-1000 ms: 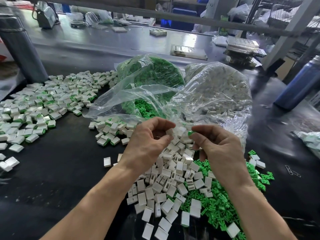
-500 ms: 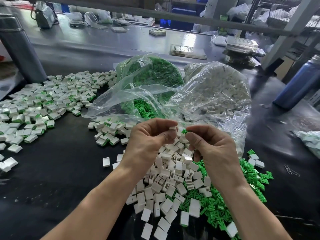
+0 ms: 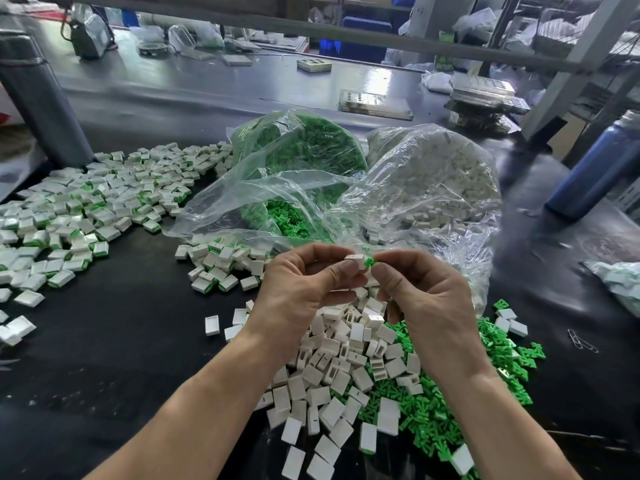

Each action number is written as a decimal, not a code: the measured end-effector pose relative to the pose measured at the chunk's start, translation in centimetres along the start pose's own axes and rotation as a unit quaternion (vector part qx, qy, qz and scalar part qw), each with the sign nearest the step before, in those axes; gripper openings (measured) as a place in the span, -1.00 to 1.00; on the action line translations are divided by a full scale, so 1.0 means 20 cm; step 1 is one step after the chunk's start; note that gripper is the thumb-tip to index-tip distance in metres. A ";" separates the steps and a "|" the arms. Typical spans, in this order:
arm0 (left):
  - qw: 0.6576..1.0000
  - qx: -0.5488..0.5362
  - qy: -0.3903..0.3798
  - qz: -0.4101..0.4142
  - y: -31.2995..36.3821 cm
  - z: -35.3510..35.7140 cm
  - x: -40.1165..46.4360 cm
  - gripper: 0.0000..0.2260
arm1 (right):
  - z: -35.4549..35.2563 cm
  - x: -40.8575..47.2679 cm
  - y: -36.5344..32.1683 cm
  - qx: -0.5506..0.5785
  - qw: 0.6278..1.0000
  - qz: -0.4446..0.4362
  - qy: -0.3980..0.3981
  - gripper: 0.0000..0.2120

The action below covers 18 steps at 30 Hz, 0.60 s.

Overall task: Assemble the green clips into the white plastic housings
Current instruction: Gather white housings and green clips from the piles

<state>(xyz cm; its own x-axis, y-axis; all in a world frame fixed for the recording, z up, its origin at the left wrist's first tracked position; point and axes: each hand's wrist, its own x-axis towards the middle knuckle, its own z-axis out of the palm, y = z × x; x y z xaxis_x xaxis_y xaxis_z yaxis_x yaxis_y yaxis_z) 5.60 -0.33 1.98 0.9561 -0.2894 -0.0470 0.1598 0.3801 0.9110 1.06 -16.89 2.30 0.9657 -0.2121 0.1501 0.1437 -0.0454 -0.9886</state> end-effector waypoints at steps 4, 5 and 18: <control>1.000 0.012 -0.003 0.003 0.00 0.00 0.00 -0.86 | 0.00 0.00 0.00 -0.021 1.000 0.001 -0.005 -0.75; 1.000 0.022 -0.005 0.008 0.00 0.00 0.00 -0.86 | 0.00 0.00 0.00 -0.028 1.000 -0.001 -0.005 -0.80; 0.975 0.209 -0.002 0.074 -0.02 -0.03 0.00 -0.89 | -0.04 0.02 0.01 -0.156 0.987 -0.037 -0.033 -0.85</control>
<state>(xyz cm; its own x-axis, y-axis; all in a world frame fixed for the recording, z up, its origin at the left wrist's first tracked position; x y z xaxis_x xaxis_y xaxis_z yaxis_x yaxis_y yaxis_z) 5.77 0.06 1.39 0.9602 -0.2616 0.0976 -0.0941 0.0258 0.9952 1.29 -17.70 2.07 0.9683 -0.1340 0.2108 0.1510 -0.3583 -0.9213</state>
